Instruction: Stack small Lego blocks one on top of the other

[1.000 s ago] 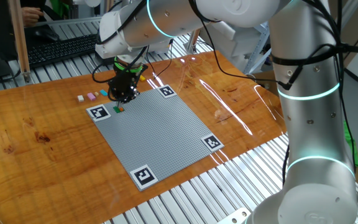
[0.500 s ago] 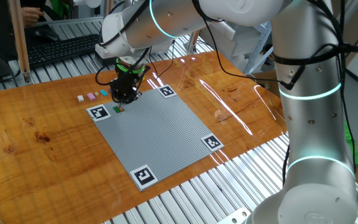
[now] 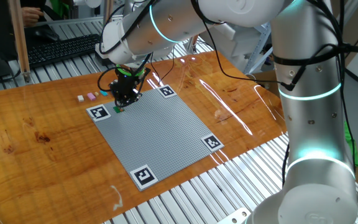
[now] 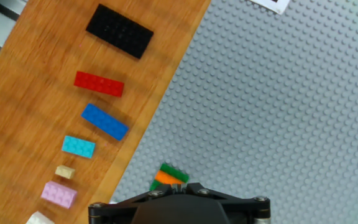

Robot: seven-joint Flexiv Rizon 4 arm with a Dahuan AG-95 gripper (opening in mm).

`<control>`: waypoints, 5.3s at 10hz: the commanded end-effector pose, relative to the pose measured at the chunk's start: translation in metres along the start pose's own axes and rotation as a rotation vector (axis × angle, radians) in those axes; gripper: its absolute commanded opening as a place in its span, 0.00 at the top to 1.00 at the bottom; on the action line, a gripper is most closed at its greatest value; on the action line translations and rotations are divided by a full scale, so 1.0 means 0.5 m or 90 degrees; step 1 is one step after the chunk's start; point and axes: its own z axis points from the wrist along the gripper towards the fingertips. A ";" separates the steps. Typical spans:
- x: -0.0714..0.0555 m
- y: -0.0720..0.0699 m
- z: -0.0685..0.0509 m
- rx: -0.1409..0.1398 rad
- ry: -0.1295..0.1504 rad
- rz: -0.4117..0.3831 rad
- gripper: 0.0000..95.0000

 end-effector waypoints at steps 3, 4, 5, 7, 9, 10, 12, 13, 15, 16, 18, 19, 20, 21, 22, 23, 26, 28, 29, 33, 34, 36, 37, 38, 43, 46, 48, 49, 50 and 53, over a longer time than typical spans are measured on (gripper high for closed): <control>0.003 0.005 -0.024 0.005 0.008 -0.136 1.00; 0.004 0.005 -0.027 0.003 0.005 -0.176 1.00; 0.003 0.007 -0.034 0.002 0.004 -0.242 1.00; -0.001 0.010 -0.038 0.002 0.004 -0.326 1.00; -0.009 0.019 -0.033 0.001 -0.002 -0.410 1.00; -0.012 0.025 -0.032 0.001 -0.001 -0.434 1.00; -0.014 0.040 -0.032 0.001 -0.004 -0.476 1.00; -0.015 0.047 -0.038 0.004 -0.006 -0.498 1.00; -0.021 0.053 -0.046 0.005 -0.004 -0.529 1.00; -0.029 0.055 -0.048 0.005 -0.004 -0.542 1.00; -0.048 0.059 -0.050 0.003 0.001 -0.560 1.00; -0.053 0.061 -0.050 0.002 0.002 -0.561 1.00; -0.061 0.066 -0.051 0.004 0.000 -0.569 1.00; -0.067 0.073 -0.053 0.004 0.001 -0.572 1.00; -0.070 0.080 -0.055 0.005 -0.002 -0.575 1.00; -0.074 0.090 -0.056 0.006 -0.004 -0.580 0.80; -0.095 0.116 -0.052 0.007 -0.003 -0.599 0.80; -0.106 0.128 -0.049 0.011 -0.005 -0.613 0.80; -0.112 0.133 -0.046 0.010 -0.006 -0.618 0.80; -0.122 0.142 -0.039 0.004 -0.015 -0.638 0.80; -0.123 0.143 -0.038 0.004 -0.015 -0.638 0.80; -0.126 0.143 -0.032 0.002 -0.018 -0.641 0.80; -0.127 0.143 -0.031 0.002 -0.017 -0.646 0.80; -0.128 0.143 -0.030 0.001 -0.019 -0.649 0.80; -0.131 0.149 -0.008 -0.001 -0.023 -0.656 0.80; -0.132 0.148 0.009 -0.001 -0.026 -0.666 0.80; -0.132 0.148 0.010 -0.001 -0.027 -0.667 0.80; -0.132 0.148 0.010 -0.001 -0.027 -0.667 0.80; -0.132 0.148 0.010 -0.001 -0.027 -0.667 0.80; -0.132 0.148 0.010 -0.001 -0.027 -0.667 0.80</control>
